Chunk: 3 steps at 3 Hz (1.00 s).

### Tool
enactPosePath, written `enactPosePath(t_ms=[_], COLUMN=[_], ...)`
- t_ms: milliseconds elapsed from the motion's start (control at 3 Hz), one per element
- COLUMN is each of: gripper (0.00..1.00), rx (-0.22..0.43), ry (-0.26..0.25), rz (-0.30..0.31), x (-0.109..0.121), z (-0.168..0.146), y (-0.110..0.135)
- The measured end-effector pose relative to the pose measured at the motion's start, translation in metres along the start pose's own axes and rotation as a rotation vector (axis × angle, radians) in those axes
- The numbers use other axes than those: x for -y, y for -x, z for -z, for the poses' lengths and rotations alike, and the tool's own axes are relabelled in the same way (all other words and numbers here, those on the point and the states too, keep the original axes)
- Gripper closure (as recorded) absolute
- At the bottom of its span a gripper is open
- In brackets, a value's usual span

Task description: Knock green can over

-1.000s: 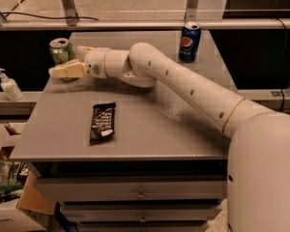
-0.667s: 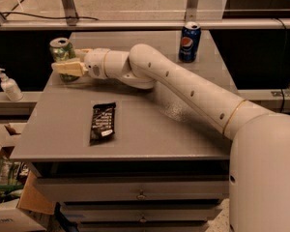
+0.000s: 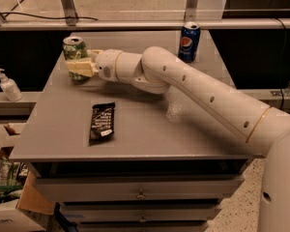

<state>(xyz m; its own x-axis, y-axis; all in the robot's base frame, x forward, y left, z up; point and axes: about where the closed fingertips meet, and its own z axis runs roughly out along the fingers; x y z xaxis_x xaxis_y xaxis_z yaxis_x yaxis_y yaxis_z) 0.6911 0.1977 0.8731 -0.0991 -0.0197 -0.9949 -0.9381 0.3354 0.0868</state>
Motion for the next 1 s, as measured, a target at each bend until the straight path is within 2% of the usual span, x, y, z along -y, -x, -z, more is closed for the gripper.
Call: enactPosePath(t_ms=[333, 667, 1000], gripper=[1.00, 1.00, 1.00], rx=[-0.009, -0.057, -0.155], ry=[-0.059, -0.100, -0.116], rz=[0.006, 0.026, 0.066], x=[0.002, 0.008, 0.024], z=[0.037, 0.069, 0.097], y=[0.008, 0.014, 0.022])
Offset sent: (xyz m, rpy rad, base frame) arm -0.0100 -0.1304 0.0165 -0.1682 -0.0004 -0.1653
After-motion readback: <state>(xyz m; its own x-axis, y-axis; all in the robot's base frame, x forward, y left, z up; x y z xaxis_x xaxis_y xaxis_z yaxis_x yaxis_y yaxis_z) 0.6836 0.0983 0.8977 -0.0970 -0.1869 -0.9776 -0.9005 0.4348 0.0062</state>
